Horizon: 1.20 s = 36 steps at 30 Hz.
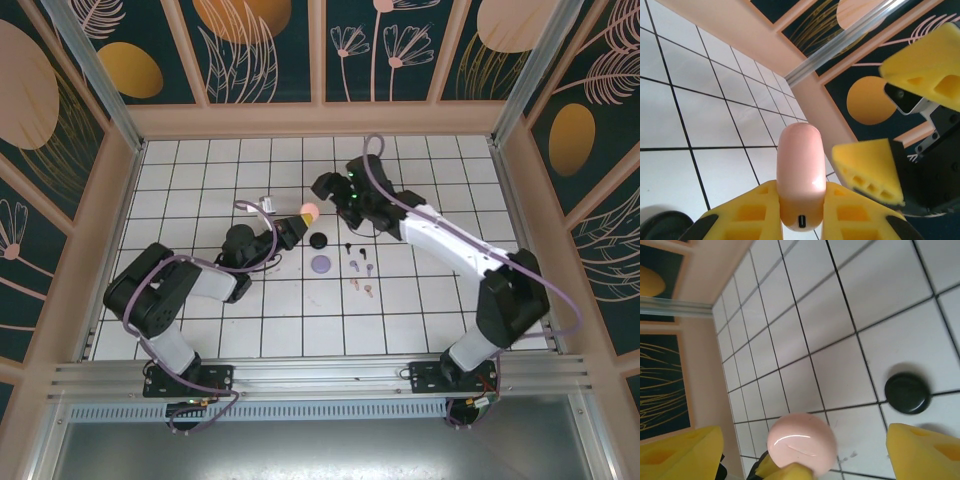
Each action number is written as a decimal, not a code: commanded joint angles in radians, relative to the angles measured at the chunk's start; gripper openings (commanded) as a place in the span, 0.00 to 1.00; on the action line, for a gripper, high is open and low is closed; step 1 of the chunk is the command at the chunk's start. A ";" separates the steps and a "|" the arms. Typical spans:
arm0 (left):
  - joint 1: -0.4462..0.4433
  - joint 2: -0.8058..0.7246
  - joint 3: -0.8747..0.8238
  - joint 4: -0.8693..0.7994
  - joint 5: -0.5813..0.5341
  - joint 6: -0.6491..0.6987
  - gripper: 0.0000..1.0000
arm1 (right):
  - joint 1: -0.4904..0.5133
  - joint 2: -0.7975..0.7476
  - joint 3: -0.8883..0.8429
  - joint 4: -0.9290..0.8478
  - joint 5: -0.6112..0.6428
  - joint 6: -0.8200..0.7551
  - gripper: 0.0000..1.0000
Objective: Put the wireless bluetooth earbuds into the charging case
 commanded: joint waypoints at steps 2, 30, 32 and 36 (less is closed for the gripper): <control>-0.004 -0.074 0.060 -0.144 0.078 0.057 0.00 | -0.055 -0.117 -0.134 0.138 -0.056 -0.272 0.86; -0.004 -0.106 0.229 -0.478 0.374 0.232 0.00 | -0.147 -0.228 -0.405 0.398 -0.415 -0.749 0.72; -0.004 -0.105 0.234 -0.479 0.375 0.232 0.00 | -0.147 -0.215 -0.400 0.401 -0.416 -0.746 0.70; -0.004 -0.105 0.240 -0.481 0.380 0.232 0.00 | -0.147 -0.191 -0.393 0.419 -0.421 -0.734 0.69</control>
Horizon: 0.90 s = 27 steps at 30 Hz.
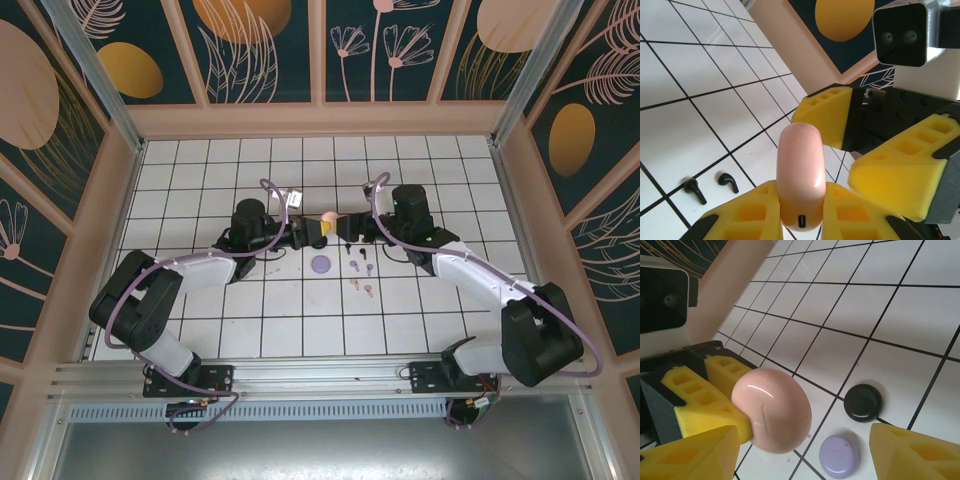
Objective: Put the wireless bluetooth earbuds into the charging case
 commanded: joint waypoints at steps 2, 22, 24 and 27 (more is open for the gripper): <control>-0.004 -0.015 0.035 -0.002 0.028 0.022 0.00 | -0.002 0.030 0.037 0.053 -0.029 0.002 0.68; -0.004 -0.066 0.032 0.003 0.032 0.022 0.00 | -0.097 -0.022 -0.028 0.022 -0.001 0.042 0.56; -0.004 -0.060 0.032 0.007 0.034 0.021 0.00 | -0.097 -0.056 -0.038 0.026 -0.046 0.055 0.56; -0.004 -0.051 0.034 0.017 0.041 0.015 0.00 | -0.090 -0.090 -0.050 0.052 -0.110 0.081 0.57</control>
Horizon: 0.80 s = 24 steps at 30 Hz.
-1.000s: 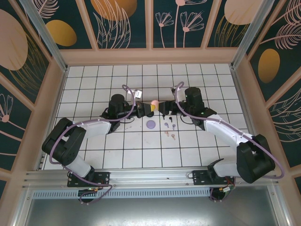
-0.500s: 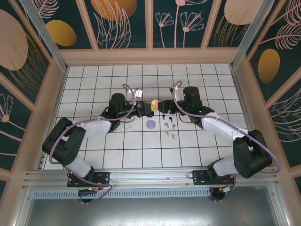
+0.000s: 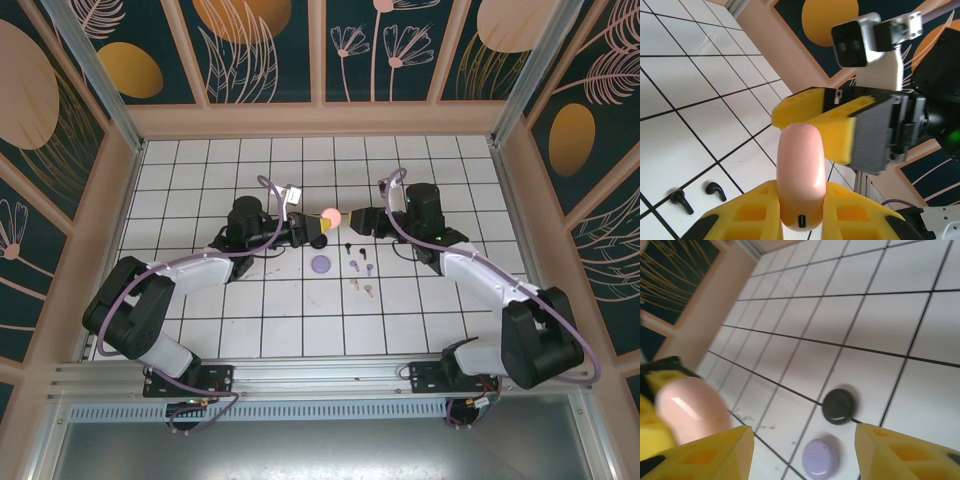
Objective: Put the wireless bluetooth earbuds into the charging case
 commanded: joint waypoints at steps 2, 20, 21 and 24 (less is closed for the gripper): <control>-0.004 -0.001 0.022 0.044 0.027 0.010 0.00 | 0.015 -0.062 -0.007 0.041 -0.086 0.041 0.58; -0.004 -0.020 0.027 0.040 0.026 -0.001 0.00 | 0.087 0.078 0.064 0.045 0.005 0.025 0.58; -0.004 -0.024 0.027 0.040 0.027 -0.002 0.00 | 0.081 0.076 0.054 0.052 0.006 0.027 0.58; -0.004 -0.033 0.028 0.038 0.027 -0.002 0.00 | 0.063 0.073 0.022 0.066 0.005 0.035 0.57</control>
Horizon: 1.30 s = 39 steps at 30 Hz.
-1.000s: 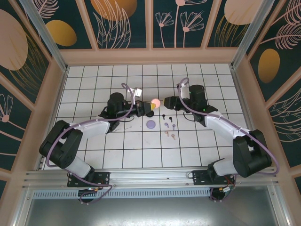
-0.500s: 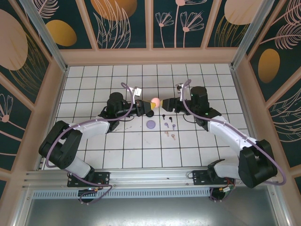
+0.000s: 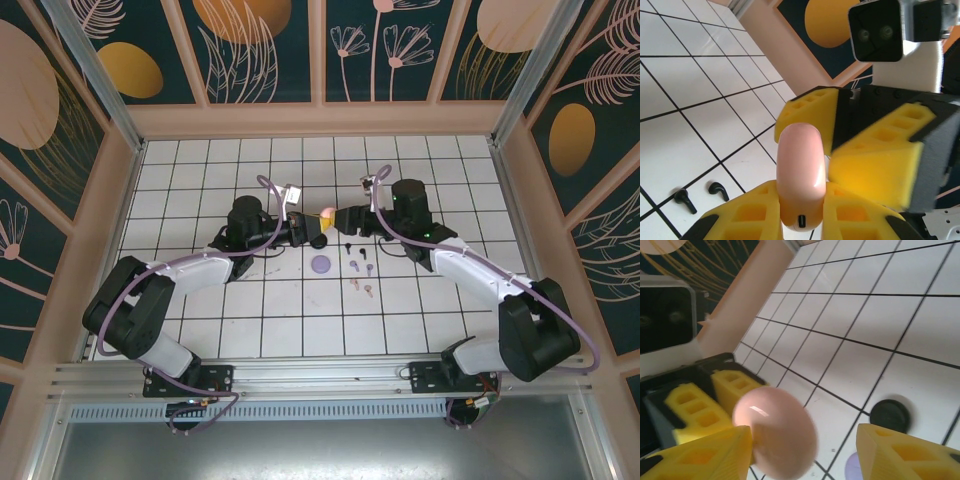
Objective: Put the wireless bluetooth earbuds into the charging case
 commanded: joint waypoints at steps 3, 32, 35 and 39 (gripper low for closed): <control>-0.006 -0.045 0.027 0.045 0.033 -0.001 0.00 | -0.029 0.012 -0.056 0.036 0.031 0.009 0.56; -0.006 -0.060 0.019 0.083 0.081 -0.016 0.00 | -0.105 -0.121 -0.134 0.150 -0.215 0.049 0.55; -0.006 -0.061 0.019 0.088 0.082 -0.020 0.00 | -0.104 -0.096 -0.118 0.164 -0.225 0.057 0.54; -0.006 -0.058 0.019 0.097 0.084 -0.026 0.00 | -0.102 -0.073 -0.104 0.175 -0.228 0.063 0.53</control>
